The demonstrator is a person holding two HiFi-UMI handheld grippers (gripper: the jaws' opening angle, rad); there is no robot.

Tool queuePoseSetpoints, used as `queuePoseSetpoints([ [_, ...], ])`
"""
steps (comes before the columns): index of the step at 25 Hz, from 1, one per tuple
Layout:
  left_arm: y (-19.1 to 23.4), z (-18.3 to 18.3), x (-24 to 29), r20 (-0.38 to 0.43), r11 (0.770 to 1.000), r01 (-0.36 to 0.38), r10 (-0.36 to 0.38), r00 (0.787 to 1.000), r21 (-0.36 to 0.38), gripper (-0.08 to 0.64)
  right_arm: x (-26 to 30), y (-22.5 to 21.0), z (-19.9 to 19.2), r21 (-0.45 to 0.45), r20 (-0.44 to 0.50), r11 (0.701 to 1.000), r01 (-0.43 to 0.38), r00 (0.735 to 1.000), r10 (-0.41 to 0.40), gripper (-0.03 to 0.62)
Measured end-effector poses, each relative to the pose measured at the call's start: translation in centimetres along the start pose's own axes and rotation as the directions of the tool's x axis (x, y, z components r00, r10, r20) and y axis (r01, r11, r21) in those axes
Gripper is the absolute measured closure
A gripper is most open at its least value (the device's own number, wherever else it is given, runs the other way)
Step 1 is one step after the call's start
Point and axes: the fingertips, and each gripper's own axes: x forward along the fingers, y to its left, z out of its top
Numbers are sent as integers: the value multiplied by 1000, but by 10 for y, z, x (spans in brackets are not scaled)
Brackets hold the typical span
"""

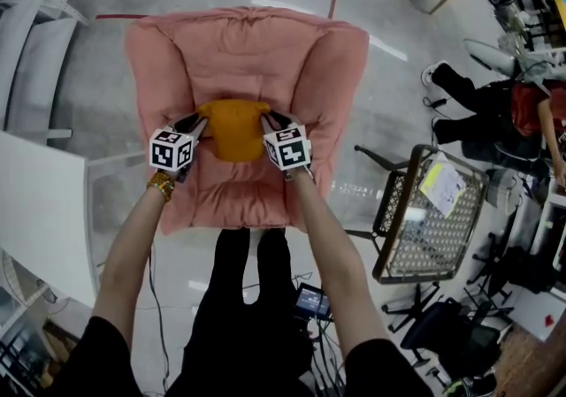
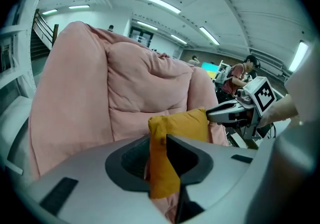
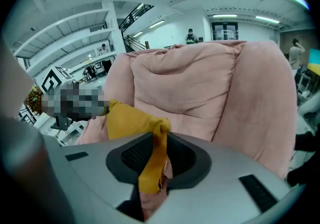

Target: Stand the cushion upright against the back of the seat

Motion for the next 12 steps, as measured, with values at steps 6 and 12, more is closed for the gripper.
queuePoseSetpoints([
  [6,-7,-16,-6,-12,1000,3,-4,1000,-13,469,-10,2,-9,-2,7,1000,-7,1000,7,503],
  [12,-37,-24,-19,19,999,25,-25,1000,24,469,-36,24,-11,8,72,995,-98,993,97,503],
])
